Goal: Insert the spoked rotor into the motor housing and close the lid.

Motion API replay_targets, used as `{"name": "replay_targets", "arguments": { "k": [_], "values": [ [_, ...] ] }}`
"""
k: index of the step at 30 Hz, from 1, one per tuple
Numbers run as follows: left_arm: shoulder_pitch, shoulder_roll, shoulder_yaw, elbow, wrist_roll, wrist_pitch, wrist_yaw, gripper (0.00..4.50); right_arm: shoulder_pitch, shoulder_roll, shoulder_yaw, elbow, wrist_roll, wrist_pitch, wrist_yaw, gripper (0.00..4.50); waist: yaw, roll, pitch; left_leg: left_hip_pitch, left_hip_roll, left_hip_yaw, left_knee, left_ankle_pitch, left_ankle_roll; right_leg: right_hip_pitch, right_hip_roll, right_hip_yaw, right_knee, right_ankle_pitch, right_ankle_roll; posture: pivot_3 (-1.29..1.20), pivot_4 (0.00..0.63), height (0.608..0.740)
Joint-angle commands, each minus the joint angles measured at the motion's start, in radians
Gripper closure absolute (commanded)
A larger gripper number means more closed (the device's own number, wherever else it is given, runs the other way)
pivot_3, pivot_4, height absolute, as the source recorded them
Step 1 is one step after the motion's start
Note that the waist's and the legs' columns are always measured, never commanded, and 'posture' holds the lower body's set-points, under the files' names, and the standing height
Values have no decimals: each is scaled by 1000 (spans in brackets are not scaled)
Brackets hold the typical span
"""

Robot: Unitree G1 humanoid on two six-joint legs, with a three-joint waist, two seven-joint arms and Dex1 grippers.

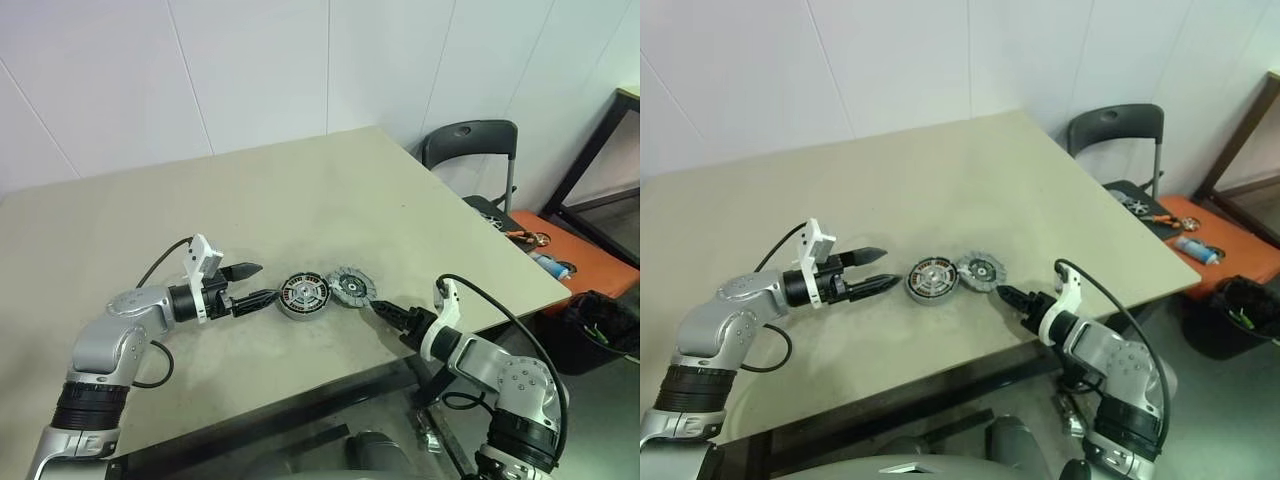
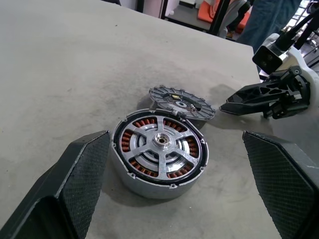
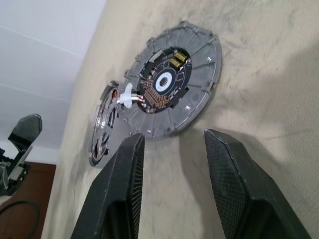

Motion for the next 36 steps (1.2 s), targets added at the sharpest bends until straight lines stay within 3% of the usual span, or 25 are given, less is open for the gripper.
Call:
{"name": "replay_targets", "arguments": {
  "k": [1, 13, 18, 25, 36],
  "values": [
    [-14, 13, 16, -4, 4, -22, -10, 0, -15, -5, 16, 36, 2, -48, -11, 2522, -3, 0, 0, 0, 0, 0, 0, 0, 0, 2, 0, 0, 0, 0, 0, 0, 0, 740],
    [-13, 0, 12, 20, 20, -52, -18, 0, -69, 46, 92, 117, -1, -134, -61, 2522, -47, -1, 1, 2, 1, 1, 0, 0, 0, 7, 0, 0, -1, -1, -1, 0, 0, 740],
    [-2, 1, 20, 32, 25, -68, -18, 0, -133, 74, 70, 104, 13, -117, -171, 2522, -47, 1, 2, 2, 2, 1, 0, 0, 0, 7, 0, -1, -1, -1, -1, 0, 0, 740],
    [22, -6, 27, 50, 29, -101, -13, 0, -170, 45, -3, 28, 108, 30, -272, 2522, -42, 2, 3, -2, 2, 1, 0, -1, 0, -5, -1, -1, 0, 0, 0, 0, 0, 740],
    [44, -10, 35, 85, 33, -152, -10, 0, -185, 19, -139, -42, 209, 272, -340, 2522, -19, 3, 3, -4, 2, 1, 0, -3, 2, -6, -1, -1, -2, -1, 1, 0, 0, 740]
  ]
}}
